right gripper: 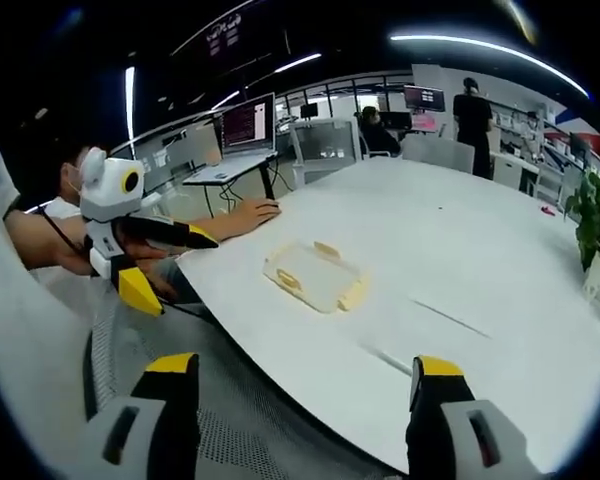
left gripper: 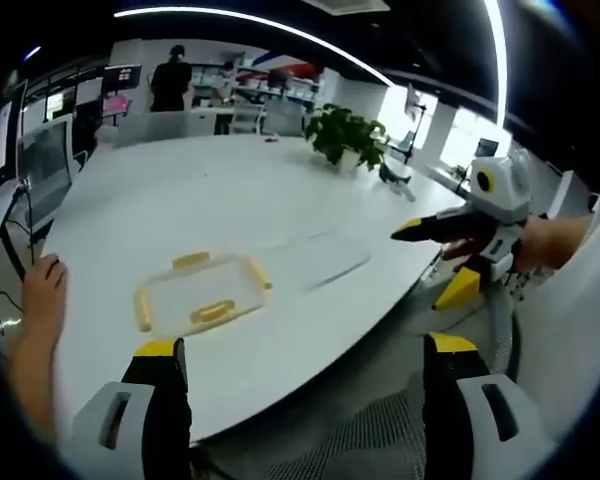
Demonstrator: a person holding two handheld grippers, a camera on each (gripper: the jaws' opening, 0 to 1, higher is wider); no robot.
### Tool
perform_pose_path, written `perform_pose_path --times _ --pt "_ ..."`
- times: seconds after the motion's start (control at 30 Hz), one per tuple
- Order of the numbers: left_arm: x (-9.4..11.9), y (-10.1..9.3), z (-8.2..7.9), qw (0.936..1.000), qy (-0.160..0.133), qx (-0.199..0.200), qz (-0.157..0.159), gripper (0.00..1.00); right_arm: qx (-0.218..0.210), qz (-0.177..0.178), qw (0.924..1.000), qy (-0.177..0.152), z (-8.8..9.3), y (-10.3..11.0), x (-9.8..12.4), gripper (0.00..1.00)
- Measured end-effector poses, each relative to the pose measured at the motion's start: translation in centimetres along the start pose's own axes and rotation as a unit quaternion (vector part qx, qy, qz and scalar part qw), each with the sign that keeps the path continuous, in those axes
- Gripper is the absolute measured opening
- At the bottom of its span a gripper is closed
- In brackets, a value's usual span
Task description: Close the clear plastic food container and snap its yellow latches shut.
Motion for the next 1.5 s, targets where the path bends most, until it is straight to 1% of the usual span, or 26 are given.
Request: perform_pose_path --times 0.2,0.33,0.53,0.77,0.87,1.0,1.07,1.2,1.4,1.5 --pt "-0.1 0.4 -0.2 1.0000 0.002 -0.001 -0.003 0.98 0.010 0.001 0.9999 -0.004 -1.0 -0.1 -0.4 0.87" --pt "-0.1 0.9 -0.3 0.9998 0.008 -0.015 -0.009 0.98 0.010 0.002 0.9999 -0.005 -1.5 -0.4 -0.7 0.87" --pt "0.0 1.8 -0.8 0.9998 0.007 -0.016 -0.009 0.97 0.022 0.004 0.9998 -0.001 -2.2 -0.6 -1.1 0.87" --pt "0.1 2.8 -1.4 0.9995 0.011 -0.027 -0.011 0.98 0.034 0.001 0.9994 0.000 -3.0 -0.8 -1.6 0.85" --pt "0.0 3.0 -1.6 0.9994 0.013 -0.030 -0.011 0.98 0.045 0.005 0.9990 0.004 -3.2 -1.1 -1.9 0.84" --pt "-0.2 3.4 -1.7 0.9990 0.020 -0.037 -0.013 0.97 0.042 0.001 0.9991 0.004 -3.5 -1.5 -2.2 0.84" --pt "-0.2 3.7 -1.8 0.9988 0.024 -0.042 -0.012 0.97 0.047 0.003 0.9988 0.009 -3.7 -1.7 -2.4 0.84" --pt "-0.3 4.5 -2.0 0.9980 0.028 -0.055 -0.016 0.97 0.052 0.002 0.9986 0.013 -4.1 -2.1 -2.8 0.83" --pt "-0.2 5.8 -2.4 0.9975 0.037 -0.057 -0.022 0.96 0.067 0.001 0.9977 0.015 -5.0 -2.4 -3.2 0.83" --pt "-0.3 6.3 -2.7 0.9981 0.029 -0.050 -0.023 0.95 0.078 0.002 0.9968 0.016 -5.4 -2.6 -3.5 0.83"
Point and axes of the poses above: the point that each gripper's makers call its tool centre point, and the gripper's own axes: x roughly backward along the fingers, y roughly to its left, z roughly out of its underside, the point moved 9 cm from there along x, roughly backward along the fingers, and after that the axes turned 15 degrees about y, right-handed, at the moved point
